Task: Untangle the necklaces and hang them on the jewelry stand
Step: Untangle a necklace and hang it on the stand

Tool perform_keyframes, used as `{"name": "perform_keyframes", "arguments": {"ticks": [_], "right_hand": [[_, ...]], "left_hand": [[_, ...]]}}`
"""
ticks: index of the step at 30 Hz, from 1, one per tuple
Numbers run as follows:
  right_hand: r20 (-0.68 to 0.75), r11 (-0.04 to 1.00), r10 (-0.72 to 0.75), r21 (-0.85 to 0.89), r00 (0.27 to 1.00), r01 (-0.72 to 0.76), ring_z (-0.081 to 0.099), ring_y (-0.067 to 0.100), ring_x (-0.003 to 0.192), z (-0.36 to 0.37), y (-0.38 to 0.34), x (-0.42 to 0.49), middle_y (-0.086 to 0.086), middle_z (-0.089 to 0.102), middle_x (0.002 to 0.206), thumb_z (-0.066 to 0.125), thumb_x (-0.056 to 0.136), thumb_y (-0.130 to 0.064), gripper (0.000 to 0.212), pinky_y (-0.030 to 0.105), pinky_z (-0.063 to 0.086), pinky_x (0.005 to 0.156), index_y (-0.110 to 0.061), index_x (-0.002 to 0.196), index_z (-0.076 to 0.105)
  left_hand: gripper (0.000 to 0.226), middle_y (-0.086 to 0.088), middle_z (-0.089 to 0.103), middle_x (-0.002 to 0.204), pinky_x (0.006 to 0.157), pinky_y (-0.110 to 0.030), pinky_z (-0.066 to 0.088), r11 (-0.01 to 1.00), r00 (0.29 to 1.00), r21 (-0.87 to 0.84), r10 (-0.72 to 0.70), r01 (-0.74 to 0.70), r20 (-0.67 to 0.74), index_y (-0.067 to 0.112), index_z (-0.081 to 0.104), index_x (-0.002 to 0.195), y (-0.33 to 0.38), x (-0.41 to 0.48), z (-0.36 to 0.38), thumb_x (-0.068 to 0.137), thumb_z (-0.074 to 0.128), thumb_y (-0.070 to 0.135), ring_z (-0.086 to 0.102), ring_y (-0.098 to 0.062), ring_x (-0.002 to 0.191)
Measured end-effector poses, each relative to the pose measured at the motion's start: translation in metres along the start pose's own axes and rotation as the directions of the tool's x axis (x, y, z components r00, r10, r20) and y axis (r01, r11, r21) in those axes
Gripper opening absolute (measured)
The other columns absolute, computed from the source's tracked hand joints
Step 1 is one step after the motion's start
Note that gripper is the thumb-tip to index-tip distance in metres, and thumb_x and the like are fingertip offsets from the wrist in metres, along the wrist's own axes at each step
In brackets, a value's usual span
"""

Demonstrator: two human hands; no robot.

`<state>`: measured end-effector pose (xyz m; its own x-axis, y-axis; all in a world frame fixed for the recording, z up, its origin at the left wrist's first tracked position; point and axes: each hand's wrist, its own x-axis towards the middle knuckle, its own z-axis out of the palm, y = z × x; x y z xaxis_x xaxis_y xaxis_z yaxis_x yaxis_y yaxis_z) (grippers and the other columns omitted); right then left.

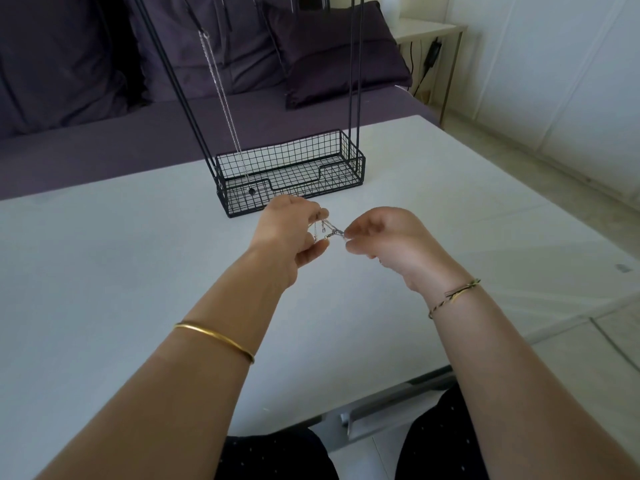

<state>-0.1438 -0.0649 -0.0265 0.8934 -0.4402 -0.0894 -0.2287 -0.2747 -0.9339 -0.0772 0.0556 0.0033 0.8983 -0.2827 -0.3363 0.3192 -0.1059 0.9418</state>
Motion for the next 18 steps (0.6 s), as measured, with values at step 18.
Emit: {"name": "perform_keyframes", "arguments": {"ticks": [18], "right_hand": [[0.047, 0.670, 0.325, 0.693, 0.945, -0.265, 0.068, 0.016, 0.071, 0.000, -0.007, 0.006, -0.002, 0.063, 0.056, 0.051, 0.093, -0.016, 0.019, 0.032, 0.050, 0.079, -0.014, 0.074, 0.052]], "left_hand": [[0.020, -0.012, 0.067, 0.115, 0.037, -0.013, 0.038, 0.977, 0.983, -0.189, -0.068, 0.101, 0.173, 0.021, 0.046, 0.079, 0.009, -0.007, 0.001, 0.099, 0.049, 0.018, 0.024, -0.005, 0.027]]}}
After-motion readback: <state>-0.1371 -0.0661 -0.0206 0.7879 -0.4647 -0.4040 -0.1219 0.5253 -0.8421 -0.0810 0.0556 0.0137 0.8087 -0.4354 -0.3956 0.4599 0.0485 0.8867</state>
